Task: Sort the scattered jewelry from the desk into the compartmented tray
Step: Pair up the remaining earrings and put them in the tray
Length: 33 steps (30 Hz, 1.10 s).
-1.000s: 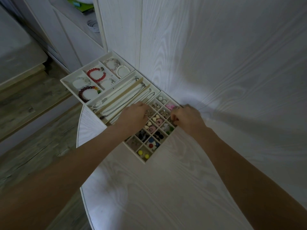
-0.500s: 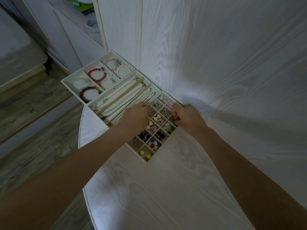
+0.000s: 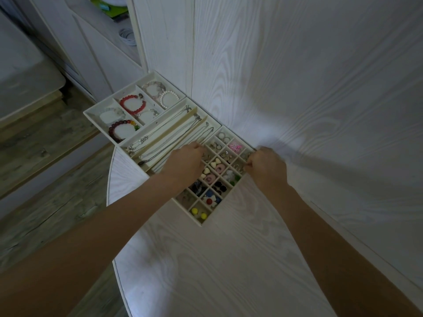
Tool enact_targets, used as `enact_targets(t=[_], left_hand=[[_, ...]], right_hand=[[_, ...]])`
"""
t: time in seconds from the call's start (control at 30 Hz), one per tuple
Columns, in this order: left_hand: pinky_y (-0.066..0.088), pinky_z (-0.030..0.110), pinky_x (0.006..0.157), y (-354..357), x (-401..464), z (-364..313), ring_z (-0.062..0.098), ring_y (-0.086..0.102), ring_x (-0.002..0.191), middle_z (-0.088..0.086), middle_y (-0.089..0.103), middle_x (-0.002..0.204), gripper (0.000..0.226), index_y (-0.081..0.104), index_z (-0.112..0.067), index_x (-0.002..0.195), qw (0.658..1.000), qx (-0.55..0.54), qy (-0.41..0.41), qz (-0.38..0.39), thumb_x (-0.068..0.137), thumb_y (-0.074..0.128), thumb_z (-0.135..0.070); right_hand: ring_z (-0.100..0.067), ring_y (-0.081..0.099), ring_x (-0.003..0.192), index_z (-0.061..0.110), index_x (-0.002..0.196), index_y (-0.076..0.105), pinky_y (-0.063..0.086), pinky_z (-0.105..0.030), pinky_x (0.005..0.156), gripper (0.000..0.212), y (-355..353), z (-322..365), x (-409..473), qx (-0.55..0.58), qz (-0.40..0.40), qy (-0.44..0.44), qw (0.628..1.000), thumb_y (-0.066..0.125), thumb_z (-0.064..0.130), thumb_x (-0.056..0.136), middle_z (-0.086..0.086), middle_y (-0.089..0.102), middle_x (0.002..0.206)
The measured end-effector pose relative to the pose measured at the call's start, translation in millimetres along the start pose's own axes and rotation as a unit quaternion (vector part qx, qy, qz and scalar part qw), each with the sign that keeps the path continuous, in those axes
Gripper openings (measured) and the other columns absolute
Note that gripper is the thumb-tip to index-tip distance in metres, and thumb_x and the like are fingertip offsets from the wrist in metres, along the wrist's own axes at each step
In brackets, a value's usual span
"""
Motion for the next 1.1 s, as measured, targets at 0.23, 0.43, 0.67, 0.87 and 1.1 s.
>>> enact_targets(t=[0.23, 0.43, 0.67, 0.87, 1.1], left_hand=[[0.049, 0.038, 0.089, -1, 2, -2, 0.022, 0.055, 0.104, 0.005, 0.053, 0.121, 0.035, 0.055, -0.011, 0.126, 1.0, 0.013, -0.01, 0.01, 0.092, 0.046, -0.011], [0.051, 0.041, 0.084, -3, 2, -4, 0.024, 0.059, 0.095, 0.009, 0.06, 0.113, 0.033, 0.059, -0.01, 0.12, 1.0, 0.014, -0.002, 0.002, 0.091, 0.045, -0.007], [0.052, 0.034, 0.077, -8, 2, -5, 0.023, 0.061, 0.088, 0.008, 0.064, 0.104, 0.034, 0.06, -0.015, 0.12, 0.999, 0.034, 0.005, 0.007, 0.09, 0.045, -0.007], [0.048, 0.032, 0.08, -8, 3, -6, 0.022, 0.062, 0.095, 0.008, 0.064, 0.112, 0.048, 0.053, -0.021, 0.13, 0.999, 0.048, -0.004, 0.016, 0.088, 0.046, 0.0], [0.044, 0.039, 0.096, -8, 0, -8, 0.023, 0.053, 0.113, 0.006, 0.052, 0.132, 0.06, 0.045, -0.022, 0.137, 0.999, 0.043, -0.003, 0.032, 0.083, 0.048, 0.004]], right_hand=[[-0.018, 0.06, 0.082, 0.006, 0.109, 0.062, 0.039, -0.023, 0.062, 0.017, -2, 15, -4, -0.047, -0.001, 0.041, 0.998, 0.055, 0.01, 0.093, -0.012, 0.059, 0.108], [-0.021, 0.062, 0.087, 0.005, 0.111, 0.061, 0.038, -0.025, 0.063, 0.019, -2, 17, -4, -0.059, -0.006, 0.052, 0.997, 0.053, 0.008, 0.094, -0.013, 0.059, 0.107], [-0.02, 0.061, 0.089, 0.004, 0.111, 0.06, 0.037, -0.025, 0.064, 0.018, 0, 19, -4, -0.06, -0.027, 0.053, 0.996, 0.053, 0.007, 0.094, -0.012, 0.06, 0.106], [-0.017, 0.051, 0.073, 0.005, 0.107, 0.061, 0.037, -0.023, 0.061, 0.017, 3, 17, -4, -0.063, -0.048, 0.04, 0.996, 0.051, 0.007, 0.095, -0.012, 0.06, 0.102], [-0.02, 0.059, 0.09, 0.01, 0.093, 0.069, 0.052, -0.03, 0.067, 0.013, 16, 5, -5, 0.052, -0.06, 0.046, 0.996, 0.065, 0.021, 0.086, -0.01, 0.06, 0.106]])
Point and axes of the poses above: each hand's wrist, its own x-axis towards the middle knuckle, its own y-axis out of the palm, z = x × y, the point moved 4 cm from there along x, towards the middle knuckle
